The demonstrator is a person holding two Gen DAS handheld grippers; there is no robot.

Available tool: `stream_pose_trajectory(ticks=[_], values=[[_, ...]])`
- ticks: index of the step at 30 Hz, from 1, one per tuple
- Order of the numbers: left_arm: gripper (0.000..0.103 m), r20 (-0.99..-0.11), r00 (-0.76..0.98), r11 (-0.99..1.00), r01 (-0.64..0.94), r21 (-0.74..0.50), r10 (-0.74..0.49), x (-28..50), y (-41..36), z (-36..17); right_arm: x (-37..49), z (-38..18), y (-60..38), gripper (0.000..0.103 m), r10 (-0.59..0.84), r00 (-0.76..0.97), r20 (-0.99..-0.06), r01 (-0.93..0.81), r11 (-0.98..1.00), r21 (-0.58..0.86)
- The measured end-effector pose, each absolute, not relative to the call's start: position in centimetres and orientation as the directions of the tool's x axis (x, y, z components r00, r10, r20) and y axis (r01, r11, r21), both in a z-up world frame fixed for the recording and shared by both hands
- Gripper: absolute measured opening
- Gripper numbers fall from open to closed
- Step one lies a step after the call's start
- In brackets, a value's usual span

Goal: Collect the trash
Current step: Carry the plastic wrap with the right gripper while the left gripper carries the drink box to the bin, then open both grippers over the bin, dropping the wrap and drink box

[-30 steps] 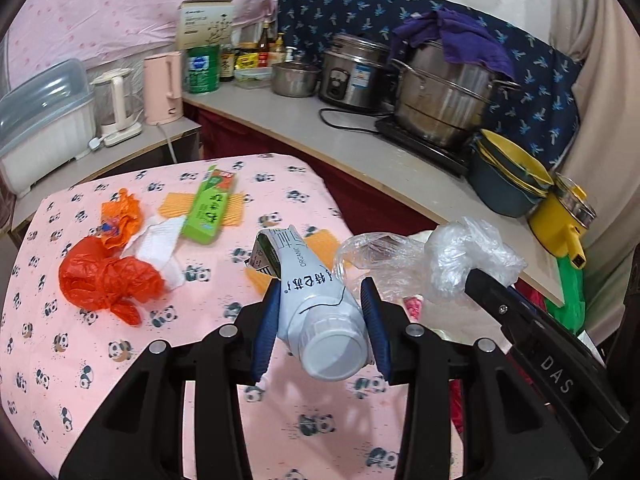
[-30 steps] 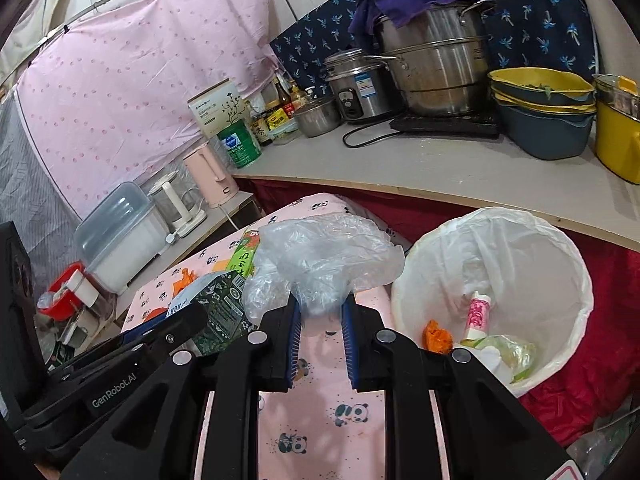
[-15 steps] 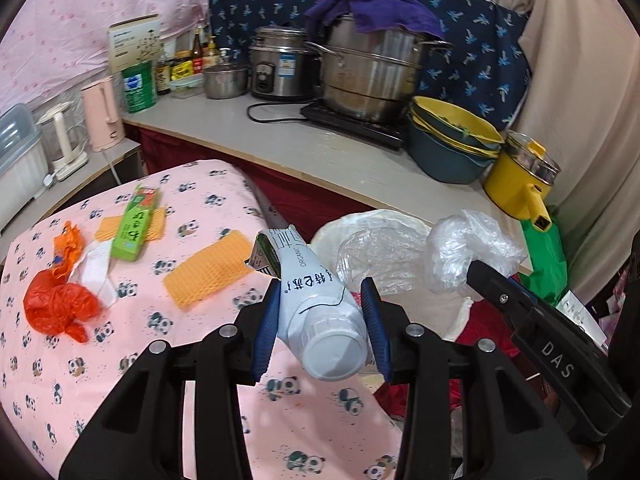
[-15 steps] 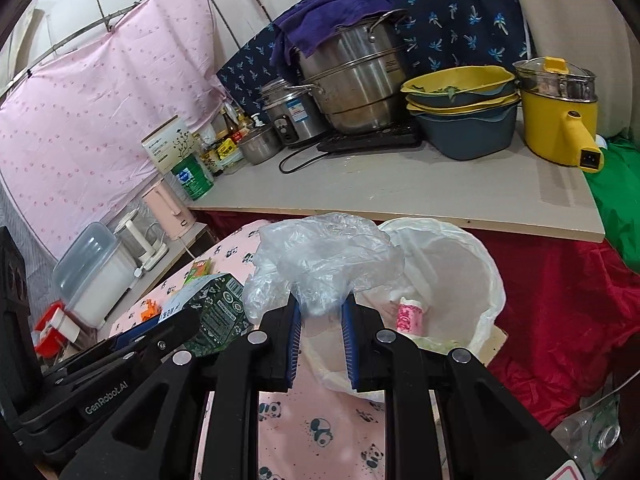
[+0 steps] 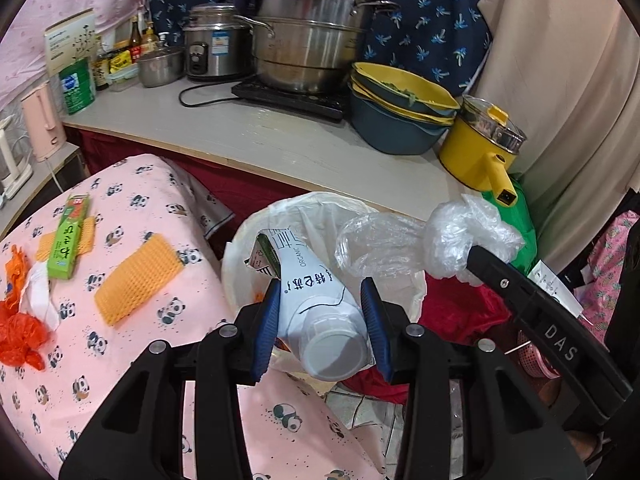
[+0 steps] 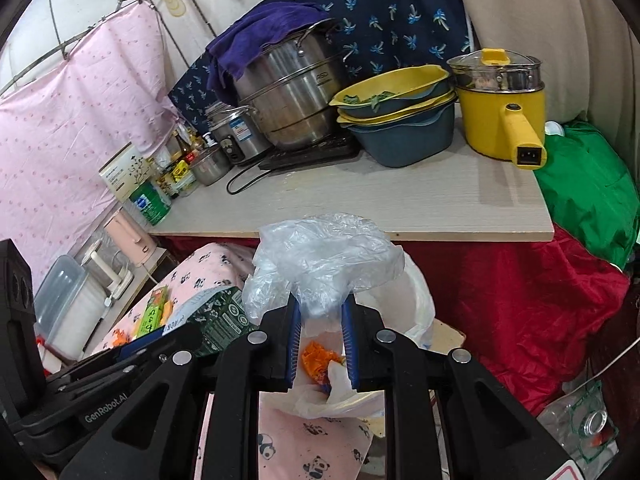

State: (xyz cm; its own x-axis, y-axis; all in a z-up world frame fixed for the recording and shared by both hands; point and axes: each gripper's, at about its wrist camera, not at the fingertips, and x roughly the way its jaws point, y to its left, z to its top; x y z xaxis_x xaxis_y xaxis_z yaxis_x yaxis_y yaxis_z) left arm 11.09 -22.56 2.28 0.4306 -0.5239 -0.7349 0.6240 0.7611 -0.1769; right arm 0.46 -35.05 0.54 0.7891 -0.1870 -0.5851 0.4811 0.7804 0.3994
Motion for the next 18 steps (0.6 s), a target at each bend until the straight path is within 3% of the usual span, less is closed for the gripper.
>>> stream_pose_trajectory(ticks=[7,10,12,18], values=[[0.038,-0.756,0.391,0.745,0.641,-0.185,-0.524,12.2,-24.1,0.9,0.9,0.2,-35.9,0.018,-0.206,0.773,-0.600,0.511,0.763,0.395],[0.044,-0.751,0.398,0.746,0.640,-0.185,-0.527,12.7,-24.0,0.8,1.5,0.1,-36.1,0.018,-0.206,0.765,-0.610,0.517,0.761,0.392],[0.056,-0.751,0.404,0.755,0.628,-0.188,-0.523,13.2,-23.6,0.8,1.9,0.0,-36.1,0.018,-0.204,0.762,-0.614,0.517,0.763,0.388],[0.058,-0.744,0.433,0.787,0.585,-0.198,-0.509,14.7,-21.6,1.3,3.6,0.2,-35.5,0.019,-0.190,0.760,-0.622,0.502,0.779,0.375]])
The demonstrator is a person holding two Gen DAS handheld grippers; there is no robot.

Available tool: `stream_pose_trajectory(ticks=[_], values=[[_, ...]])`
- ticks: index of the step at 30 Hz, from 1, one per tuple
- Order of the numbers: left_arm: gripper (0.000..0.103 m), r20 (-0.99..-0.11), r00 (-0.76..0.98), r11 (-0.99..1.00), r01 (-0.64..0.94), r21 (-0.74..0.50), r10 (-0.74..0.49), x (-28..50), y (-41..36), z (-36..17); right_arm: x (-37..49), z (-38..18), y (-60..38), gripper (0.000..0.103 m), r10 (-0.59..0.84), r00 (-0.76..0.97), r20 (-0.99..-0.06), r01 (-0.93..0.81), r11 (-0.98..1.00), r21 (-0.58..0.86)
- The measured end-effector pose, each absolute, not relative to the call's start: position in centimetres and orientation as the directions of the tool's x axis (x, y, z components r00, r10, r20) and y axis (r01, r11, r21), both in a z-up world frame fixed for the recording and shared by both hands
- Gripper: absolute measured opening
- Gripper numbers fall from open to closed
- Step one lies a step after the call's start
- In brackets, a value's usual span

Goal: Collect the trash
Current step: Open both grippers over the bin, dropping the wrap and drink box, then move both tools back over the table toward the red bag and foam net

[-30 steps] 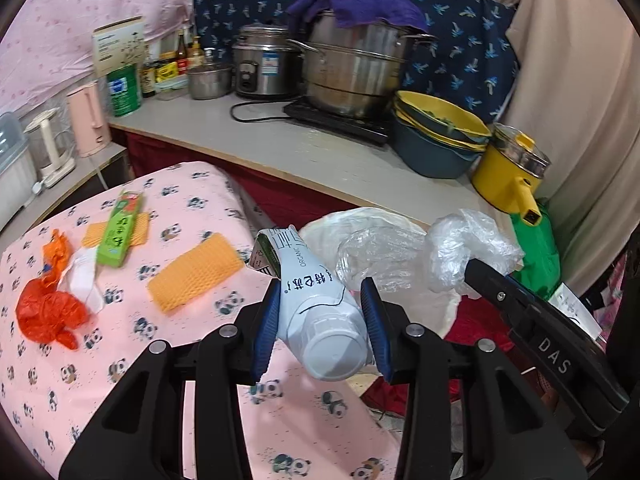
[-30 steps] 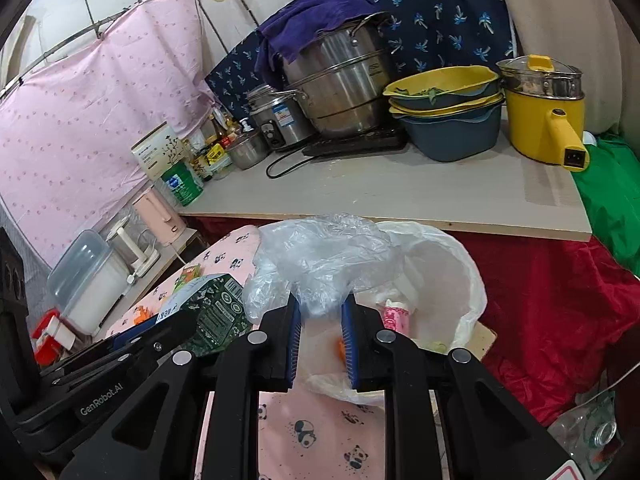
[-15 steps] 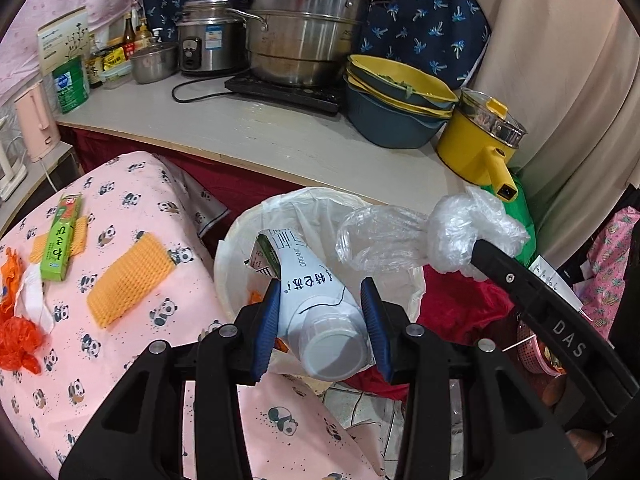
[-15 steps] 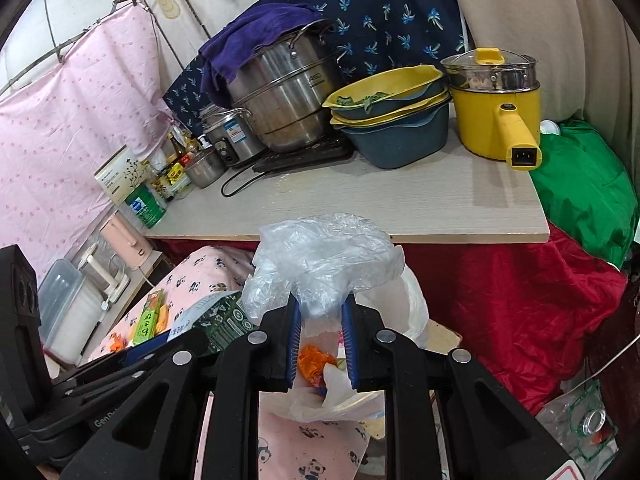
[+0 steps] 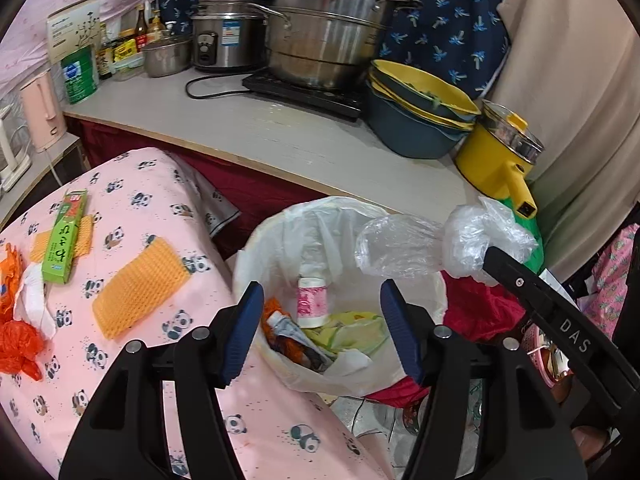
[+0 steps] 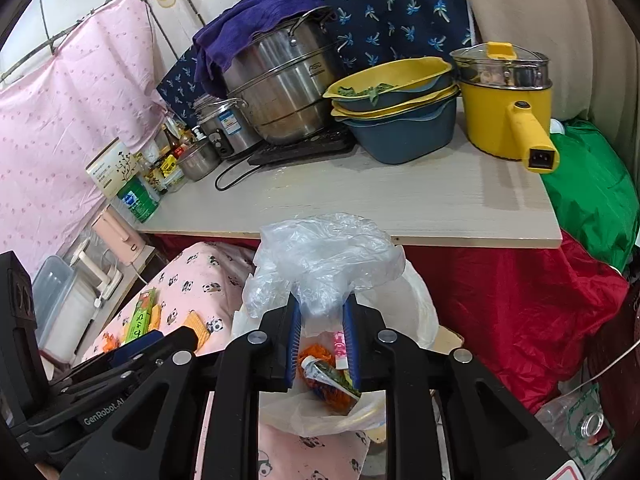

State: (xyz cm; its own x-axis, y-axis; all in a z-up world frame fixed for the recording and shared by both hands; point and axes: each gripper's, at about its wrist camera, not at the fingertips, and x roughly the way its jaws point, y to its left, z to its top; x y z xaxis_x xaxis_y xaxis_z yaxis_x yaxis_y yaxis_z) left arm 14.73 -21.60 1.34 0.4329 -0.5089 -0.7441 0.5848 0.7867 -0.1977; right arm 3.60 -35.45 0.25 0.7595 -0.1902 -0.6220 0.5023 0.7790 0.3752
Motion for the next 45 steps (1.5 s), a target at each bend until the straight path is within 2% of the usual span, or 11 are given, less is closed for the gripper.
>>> stream_pose_trajectory(ticks=[4,6,8,12,14,24,37,39,41,45], values=[[0.058,-0.740,0.456,0.809,0.553,-0.199,-0.494,15.6,-19.9,1.7,4.9,0.3,-34.7,0.023,-0.174,0.759,-0.627,0.487,0.790,0.371],[0.062,-0.738,0.477,0.824,0.535,-0.188,-0.478,16.0,-19.1,1.9,5.4,0.4,-34.3,0.025,-0.170,0.760,-0.627,0.481,0.796,0.368],[0.070,-0.731,0.501,0.838,0.515,-0.178,-0.463,16.2,-18.3,2.1,5.9,0.4,-33.8,0.028,-0.167,0.760,-0.628,0.476,0.801,0.363],[0.070,-0.727,0.528,0.856,0.492,-0.160,-0.440,16.7,-17.1,2.3,6.7,0.7,-33.1,0.044,-0.173,0.760,-0.627,0.475,0.806,0.353],[0.070,-0.726,0.535,0.863,0.479,-0.160,-0.432,17.0,-16.4,2.4,7.0,0.9,-32.9,0.047,-0.176,0.760,-0.625,0.475,0.807,0.350],[0.070,-0.720,0.563,0.886,0.436,-0.159,-0.406,17.8,-13.9,2.7,8.2,2.1,-31.5,0.051,-0.169,0.771,-0.614,0.456,0.820,0.345],[0.071,-0.714,0.601,0.921,0.350,-0.169,-0.359,18.6,-8.9,3.0,10.9,3.3,-26.6,0.052,-0.100,0.788,-0.608,0.362,0.873,0.327],[0.072,-0.713,0.608,0.928,0.332,-0.170,-0.348,18.7,-7.9,3.0,11.3,3.3,-25.7,0.052,-0.087,0.789,-0.608,0.347,0.880,0.324],[0.079,-0.711,0.618,0.935,0.309,-0.172,-0.335,18.9,-6.6,3.0,11.7,3.4,-24.7,0.052,-0.071,0.789,-0.610,0.328,0.888,0.322],[0.080,-0.711,0.633,0.949,0.264,-0.174,-0.306,19.2,-4.0,2.9,12.6,3.3,-22.6,0.052,-0.043,0.786,-0.616,0.294,0.903,0.312]])
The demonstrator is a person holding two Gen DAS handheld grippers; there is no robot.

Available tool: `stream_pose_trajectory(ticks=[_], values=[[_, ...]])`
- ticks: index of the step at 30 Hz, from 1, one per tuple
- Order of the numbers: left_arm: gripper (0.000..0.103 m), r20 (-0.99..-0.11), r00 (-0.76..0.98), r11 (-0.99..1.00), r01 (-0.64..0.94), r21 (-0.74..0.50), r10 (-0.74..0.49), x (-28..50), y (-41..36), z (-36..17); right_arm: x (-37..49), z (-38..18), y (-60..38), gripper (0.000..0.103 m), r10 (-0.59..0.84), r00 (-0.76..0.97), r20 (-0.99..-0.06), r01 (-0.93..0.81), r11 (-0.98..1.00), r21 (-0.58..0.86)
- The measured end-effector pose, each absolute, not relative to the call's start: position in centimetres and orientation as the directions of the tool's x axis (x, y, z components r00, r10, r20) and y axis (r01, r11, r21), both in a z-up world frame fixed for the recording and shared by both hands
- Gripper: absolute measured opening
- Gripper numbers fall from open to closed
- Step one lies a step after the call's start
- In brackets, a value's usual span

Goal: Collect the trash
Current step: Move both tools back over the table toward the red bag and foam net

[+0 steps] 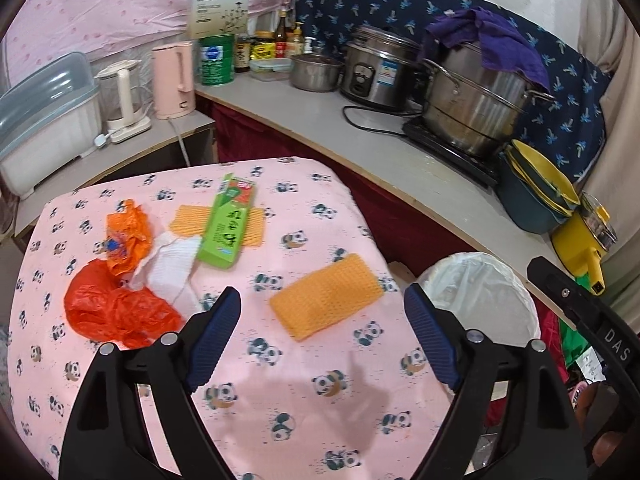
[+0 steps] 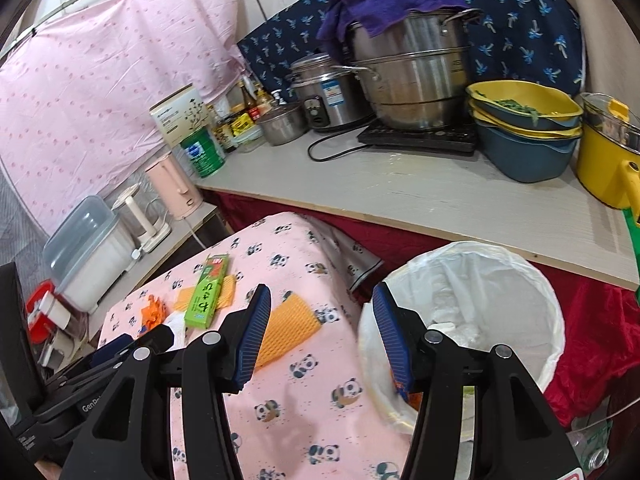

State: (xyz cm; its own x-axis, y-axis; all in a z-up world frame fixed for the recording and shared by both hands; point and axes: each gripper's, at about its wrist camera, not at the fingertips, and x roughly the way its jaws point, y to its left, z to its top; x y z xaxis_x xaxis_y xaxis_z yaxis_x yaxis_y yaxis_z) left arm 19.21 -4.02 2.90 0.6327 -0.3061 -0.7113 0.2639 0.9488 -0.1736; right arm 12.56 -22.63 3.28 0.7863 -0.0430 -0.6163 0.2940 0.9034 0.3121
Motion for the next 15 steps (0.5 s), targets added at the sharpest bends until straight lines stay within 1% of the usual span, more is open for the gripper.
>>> stream_pose_trajectory(ticks=[4,15], values=[[0.080,-0.718,0.642,0.963,0.208,-0.173,-0.268,19.6,-1.2,2.3,13.4,3.0,-20.6,0.052,-0.017,0.780,-0.625,0.263,0.916,0.303],[0.080,-0.759,0.642,0.993,0.035,-0.109,-0.106,21.1,5.6,0.0,16.0,0.3,-15.7,0.052,0.051,0.735,-0.676,0.204,0.934,0.292]])
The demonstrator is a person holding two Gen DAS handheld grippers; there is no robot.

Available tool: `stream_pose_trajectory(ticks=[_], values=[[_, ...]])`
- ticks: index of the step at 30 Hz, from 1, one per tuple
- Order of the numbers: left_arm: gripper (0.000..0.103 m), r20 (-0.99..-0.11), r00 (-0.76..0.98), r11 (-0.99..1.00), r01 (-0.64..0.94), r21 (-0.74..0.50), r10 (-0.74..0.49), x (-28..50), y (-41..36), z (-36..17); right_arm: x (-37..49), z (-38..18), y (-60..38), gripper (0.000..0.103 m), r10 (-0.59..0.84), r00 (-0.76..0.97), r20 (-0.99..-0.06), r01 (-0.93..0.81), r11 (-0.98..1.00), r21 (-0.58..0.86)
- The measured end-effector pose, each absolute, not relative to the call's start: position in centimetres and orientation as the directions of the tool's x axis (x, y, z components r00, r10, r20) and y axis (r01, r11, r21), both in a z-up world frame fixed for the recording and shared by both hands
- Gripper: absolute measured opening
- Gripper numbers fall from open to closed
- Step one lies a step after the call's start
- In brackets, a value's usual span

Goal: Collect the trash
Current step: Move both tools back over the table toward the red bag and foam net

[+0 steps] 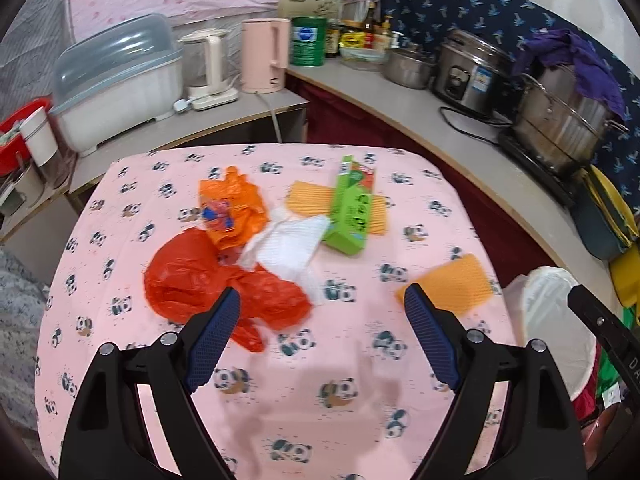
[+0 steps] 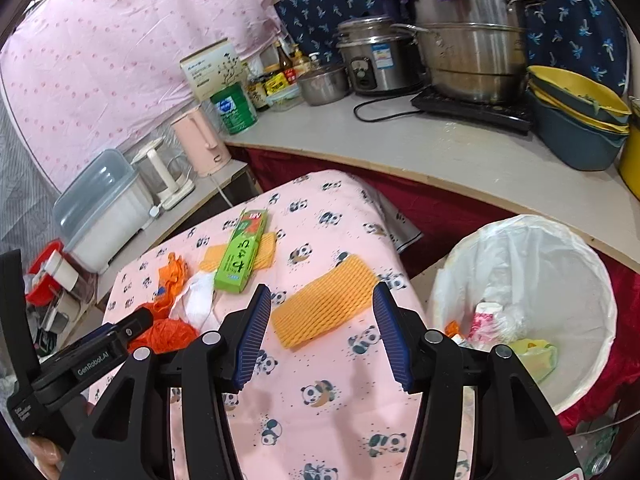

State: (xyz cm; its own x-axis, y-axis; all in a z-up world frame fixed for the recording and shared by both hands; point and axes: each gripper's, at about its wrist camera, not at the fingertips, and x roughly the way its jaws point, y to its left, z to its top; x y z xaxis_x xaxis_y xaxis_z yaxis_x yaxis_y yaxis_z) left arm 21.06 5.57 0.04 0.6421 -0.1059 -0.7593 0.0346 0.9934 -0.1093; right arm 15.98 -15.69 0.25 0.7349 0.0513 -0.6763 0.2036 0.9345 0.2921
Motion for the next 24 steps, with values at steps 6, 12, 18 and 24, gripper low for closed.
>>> stream_pose_trajectory(ticks=[6,12,18,24], values=[[0.080,-0.775,0.630,0.996,-0.019,-0.083,-0.052,21.6,8.3,-2.1,17.7,-1.9,-13.3,0.052,0.081,0.700,-0.709,0.178,0.943,0.283],[0.083,-0.796,0.605,0.991,-0.090,-0.103,-0.028,22.1,11.4,-4.4,19.4,-4.4,-11.1,0.052,0.115,0.656,-0.746,0.152,0.948,0.280],[0.083,-0.823,0.565,0.963,-0.184,-0.198,-0.061,23.4,13.5,-5.9,21.1,-6.2,-9.3,0.052,0.139,0.627,-0.766,0.129,0.952,0.278],[0.083,-0.860,0.506,0.939,-0.260,-0.224,-0.065,25.4,13.4,-7.2,22.3,-7.5,-8.9,0.052,0.139,0.607,-0.782,0.134,0.952,0.274]])
